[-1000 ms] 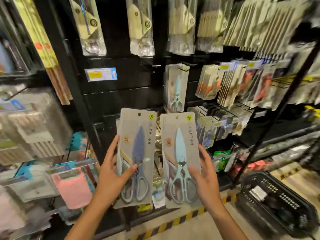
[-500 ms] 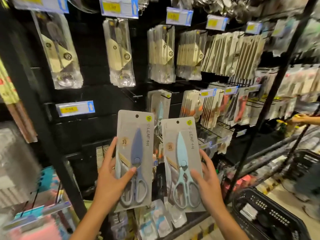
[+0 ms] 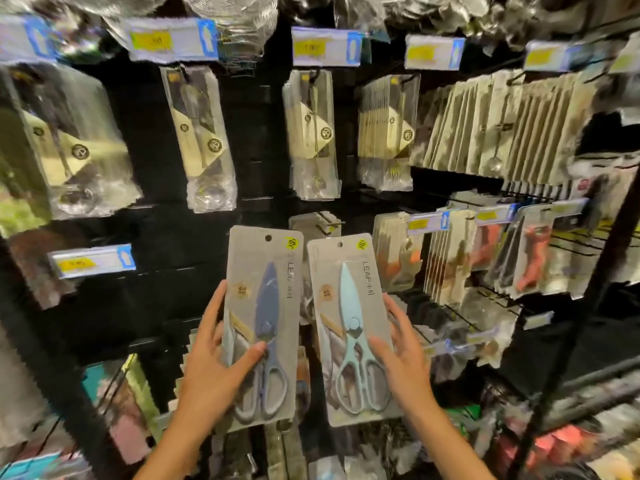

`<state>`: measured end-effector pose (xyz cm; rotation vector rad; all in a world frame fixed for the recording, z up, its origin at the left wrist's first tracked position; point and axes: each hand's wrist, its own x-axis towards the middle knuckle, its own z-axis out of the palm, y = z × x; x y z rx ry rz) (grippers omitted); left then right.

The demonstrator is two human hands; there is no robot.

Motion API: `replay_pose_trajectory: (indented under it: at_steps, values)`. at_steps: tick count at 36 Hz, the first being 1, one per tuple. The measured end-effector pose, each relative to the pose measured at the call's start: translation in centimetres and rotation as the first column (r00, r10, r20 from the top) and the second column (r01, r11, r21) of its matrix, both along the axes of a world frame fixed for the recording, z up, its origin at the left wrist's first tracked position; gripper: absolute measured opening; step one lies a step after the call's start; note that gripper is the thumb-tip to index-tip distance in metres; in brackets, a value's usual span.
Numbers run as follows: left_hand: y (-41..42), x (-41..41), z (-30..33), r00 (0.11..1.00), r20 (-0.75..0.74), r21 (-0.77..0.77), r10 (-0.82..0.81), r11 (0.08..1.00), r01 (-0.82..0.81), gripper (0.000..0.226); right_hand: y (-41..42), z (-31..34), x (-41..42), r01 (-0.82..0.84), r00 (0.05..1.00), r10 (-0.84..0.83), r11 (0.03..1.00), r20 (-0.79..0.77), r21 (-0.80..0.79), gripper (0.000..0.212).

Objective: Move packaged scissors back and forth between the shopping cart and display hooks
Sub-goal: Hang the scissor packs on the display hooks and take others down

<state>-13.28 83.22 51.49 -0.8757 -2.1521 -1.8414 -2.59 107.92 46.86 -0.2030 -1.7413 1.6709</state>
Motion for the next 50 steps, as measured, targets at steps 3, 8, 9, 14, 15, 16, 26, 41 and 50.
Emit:
replay_pose_trajectory:
  at_steps: [3,8,9,14,15,16,26,41,50]
  values:
    - [1.9,-0.2,0.2,0.999,-0.017,0.009,0.051,0.999,-0.051,0.097,1.9,0.1,-1.4,-0.057,0.998,0.057,0.998,-0.009,0.016,0.063]
    - [3.4,-1.0,-0.3,0.996,-0.002,0.045,0.088,0.995,-0.087,0.1,4.1,-0.4,-3.9,-0.1,0.995,0.1,0.995,-0.009,0.019,0.066]
    - [3.6,-1.1,-0.4,0.995,-0.007,0.041,0.1,0.994,-0.1,0.1,4.5,-0.5,-4.4,-0.115,0.993,0.115,0.993,-0.011,0.016,0.067]
    - [4.1,-1.4,-0.5,0.989,-0.022,0.041,0.146,0.989,-0.145,0.101,5.3,-0.9,-6.3,-0.166,0.986,0.166,0.986,-0.023,-0.013,0.069]
    - [4.2,-1.5,-0.4,0.987,-0.031,0.045,0.155,0.987,-0.154,0.101,5.4,-1.0,-6.6,-0.175,0.984,0.175,0.985,-0.027,-0.009,0.071]
    - [4.3,-1.5,-0.3,0.987,-0.035,0.049,0.16,0.986,-0.158,0.1,5.5,-1.1,-6.9,-0.182,0.983,0.182,0.983,-0.031,-0.008,0.072]
    - [4.7,-2.4,0.0,0.981,-0.032,0.065,0.19,0.98,-0.188,0.099,5.1,-2.3,-8.2,-0.203,0.977,0.199,0.978,-0.081,-0.043,0.07]
    - [5.7,-3.3,0.0,0.99,-0.031,0.095,0.136,0.987,-0.133,0.1,4.8,-3.5,-8.7,-0.168,0.982,0.159,0.981,-0.099,-0.094,0.07]
    - [5.8,-3.2,0.1,0.991,-0.045,0.103,0.126,0.987,-0.121,0.1,5.5,-3.0,-10.8,-0.134,0.991,0.134,0.986,0.007,0.096,0.073]
